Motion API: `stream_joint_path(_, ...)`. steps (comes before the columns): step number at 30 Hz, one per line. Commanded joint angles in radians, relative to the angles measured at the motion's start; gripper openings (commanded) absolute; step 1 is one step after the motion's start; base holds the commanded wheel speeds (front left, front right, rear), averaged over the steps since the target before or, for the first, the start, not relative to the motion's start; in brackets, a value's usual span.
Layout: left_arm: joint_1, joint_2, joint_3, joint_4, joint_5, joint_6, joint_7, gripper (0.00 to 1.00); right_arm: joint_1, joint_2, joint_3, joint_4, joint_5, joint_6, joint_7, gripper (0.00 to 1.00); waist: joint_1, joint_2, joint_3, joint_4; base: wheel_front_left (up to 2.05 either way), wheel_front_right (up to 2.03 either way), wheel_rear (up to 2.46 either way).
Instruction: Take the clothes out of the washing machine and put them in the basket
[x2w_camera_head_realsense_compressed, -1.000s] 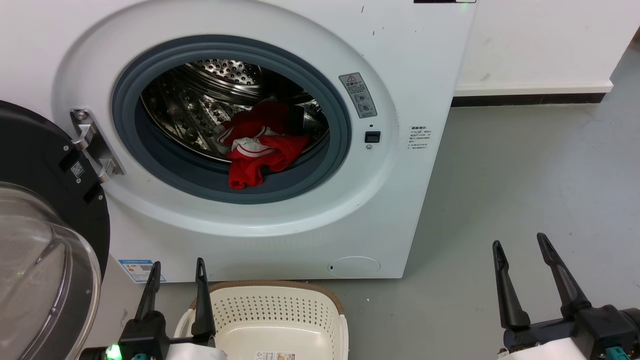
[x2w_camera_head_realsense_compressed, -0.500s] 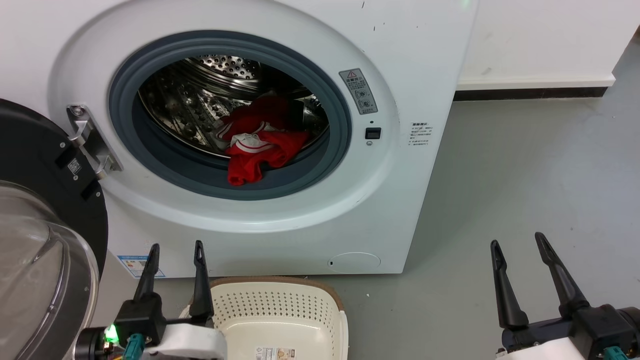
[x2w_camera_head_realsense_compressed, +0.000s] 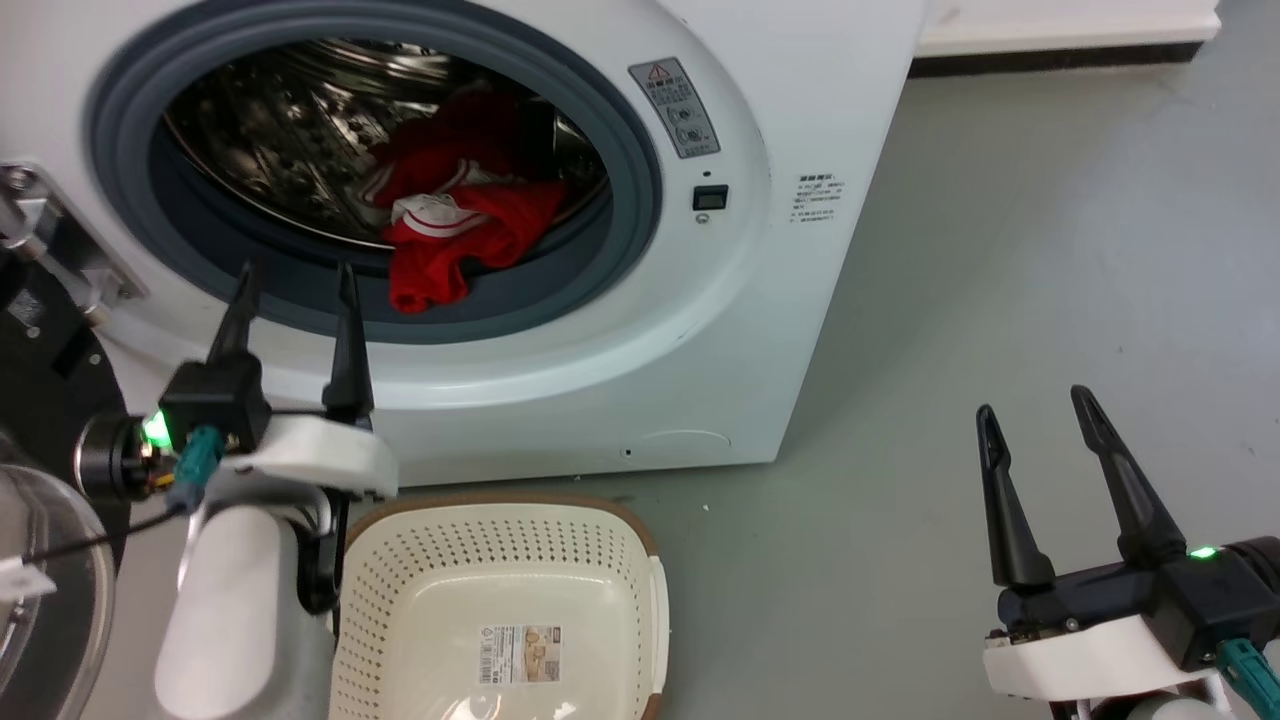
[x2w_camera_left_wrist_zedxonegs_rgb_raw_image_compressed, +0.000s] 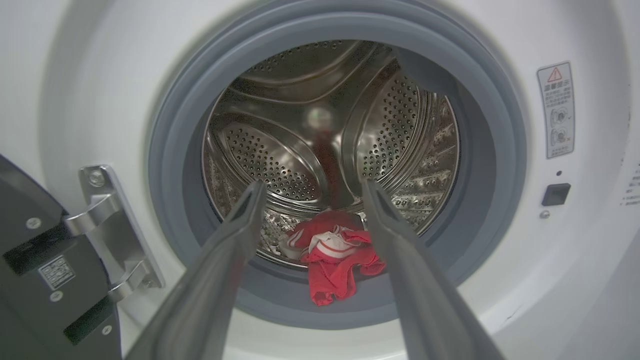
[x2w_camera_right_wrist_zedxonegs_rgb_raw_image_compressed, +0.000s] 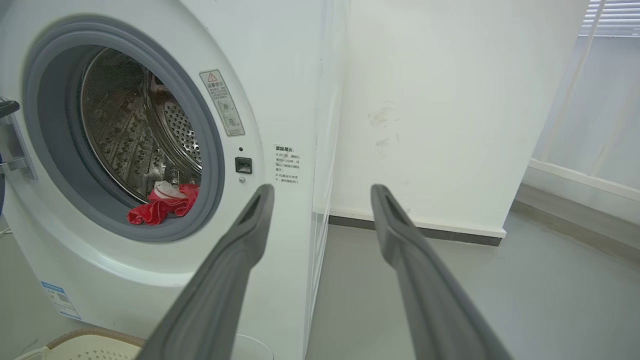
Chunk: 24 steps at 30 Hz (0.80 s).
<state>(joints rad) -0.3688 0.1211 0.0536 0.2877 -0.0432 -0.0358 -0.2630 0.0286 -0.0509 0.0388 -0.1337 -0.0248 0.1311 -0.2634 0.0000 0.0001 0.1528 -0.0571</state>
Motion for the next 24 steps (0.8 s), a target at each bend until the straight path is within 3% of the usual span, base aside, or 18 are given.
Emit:
stream_joint_path(1, -0.051, 0.012, -0.001, 0.024, 0.007, -0.007, -0.003, 1.0, -0.022, 0.001, -0.002, -0.006, 0.007, -0.001, -0.002, 1.0, 0.0, -0.0001, 0.057, -0.035, 0.0, 0.0, 0.0)
stream_joint_path(14, -0.52, 0.126, -0.056, 0.393, 0.052, -0.053, 0.008, 1.0, -0.143, 0.001, -0.022, -0.035, 0.046, -0.001, -0.002, 1.0, 0.0, -0.0001, 0.283, -0.101, 0.0, 0.0, 0.0)
stream_joint_path(15, -0.631, 0.137, -0.081, 0.495, 0.065, -0.06, 0.059, 1.0, -0.169, 0.001, -0.032, -0.044, 0.054, -0.001, -0.002, 1.0, 0.0, -0.0001, 0.329, -0.099, 0.0, 0.0, 0.0)
stream_joint_path(24, -0.888, 0.189, -0.153, 0.713, 0.066, -0.089, 0.24, 1.0, -0.236, 0.001, -0.042, -0.056, 0.078, -0.001, -0.002, 1.0, 0.0, -0.0001, 0.431, -0.109, 0.0, 0.0, 0.0)
